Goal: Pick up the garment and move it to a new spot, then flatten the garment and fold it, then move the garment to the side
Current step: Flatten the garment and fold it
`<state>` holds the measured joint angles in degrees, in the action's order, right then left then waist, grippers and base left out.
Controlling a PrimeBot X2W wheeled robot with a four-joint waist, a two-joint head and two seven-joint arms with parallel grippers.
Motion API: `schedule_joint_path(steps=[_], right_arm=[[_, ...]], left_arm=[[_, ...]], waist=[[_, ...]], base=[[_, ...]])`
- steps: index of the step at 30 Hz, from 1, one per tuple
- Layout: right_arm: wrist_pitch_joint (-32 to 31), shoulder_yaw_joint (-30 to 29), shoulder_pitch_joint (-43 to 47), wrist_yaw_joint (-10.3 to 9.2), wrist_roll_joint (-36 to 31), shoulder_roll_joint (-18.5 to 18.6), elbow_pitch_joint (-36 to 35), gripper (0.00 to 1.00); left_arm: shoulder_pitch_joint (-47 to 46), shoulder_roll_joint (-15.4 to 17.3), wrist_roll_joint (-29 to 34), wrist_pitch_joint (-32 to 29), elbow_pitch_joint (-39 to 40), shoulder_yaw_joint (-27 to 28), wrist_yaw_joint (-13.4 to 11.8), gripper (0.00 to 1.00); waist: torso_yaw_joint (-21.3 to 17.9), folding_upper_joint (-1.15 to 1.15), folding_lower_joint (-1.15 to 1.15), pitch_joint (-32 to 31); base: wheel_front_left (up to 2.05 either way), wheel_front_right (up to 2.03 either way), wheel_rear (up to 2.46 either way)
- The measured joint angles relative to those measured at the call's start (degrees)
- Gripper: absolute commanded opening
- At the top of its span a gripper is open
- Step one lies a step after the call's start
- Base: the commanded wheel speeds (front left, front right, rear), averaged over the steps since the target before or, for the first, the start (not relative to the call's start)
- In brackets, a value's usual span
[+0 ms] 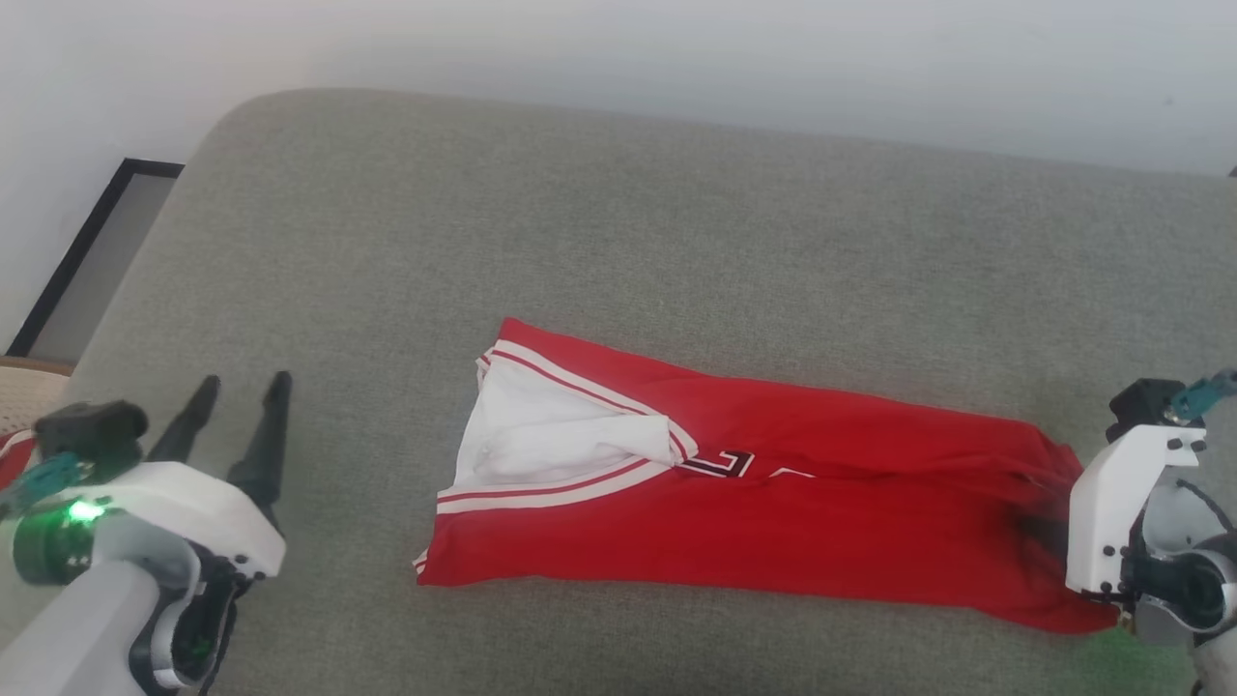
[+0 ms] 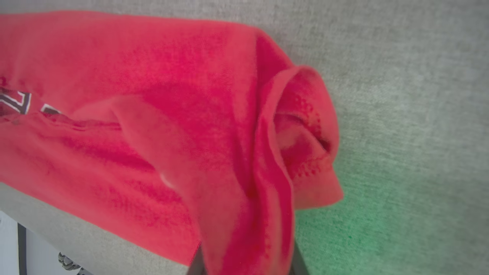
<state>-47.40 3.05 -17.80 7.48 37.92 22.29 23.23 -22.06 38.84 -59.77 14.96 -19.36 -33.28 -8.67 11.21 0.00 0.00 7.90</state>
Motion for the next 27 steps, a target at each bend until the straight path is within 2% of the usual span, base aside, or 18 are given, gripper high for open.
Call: schedule_joint_path(steps=[5,10,19,24,27], right_arm=[[1.91,0.64,-1.12,0.02,1.43,1.41,0.36,0.0],[4.12,-1.19,-1.65,0.02,1.48,3.93,1.76,0.0],[6.12,-8.72,-3.21,0.01,-2.18,8.84,6.25,0.0],[5.8,-8.38,-4.25,0.01,-2.67,9.32,6.28,0.0],[3.79,-6.24,-4.07,0.01,-1.13,9.17,2.32,0.0]], left_arm=[[3.88,-3.53,4.43,0.02,-1.62,8.58,2.98,1.0],[6.75,-6.38,8.6,0.02,-2.38,14.58,5.5,1.0],[7.82,-10.7,14.79,0.02,-3.85,20.26,8.73,1.0],[7.82,-11.87,16.72,0.02,-4.78,21.81,9.95,1.0],[7.9,-12.61,18.12,0.01,-5.32,22.74,10.82,1.0]], waist=[[-0.95,0.0,0.0,0.48],[-2.33,0.0,0.0,0.74],[-4.22,0.0,0.0,1.8],[-5.0,0.0,0.0,1.93],[-5.55,0.0,0.0,1.49]], base=[[0.0,0.0,0.0],[0.0,0.0,0.0],[0.0,0.0,0.0],[0.0,0.0,0.0],[0.0,0.0,0.0]])
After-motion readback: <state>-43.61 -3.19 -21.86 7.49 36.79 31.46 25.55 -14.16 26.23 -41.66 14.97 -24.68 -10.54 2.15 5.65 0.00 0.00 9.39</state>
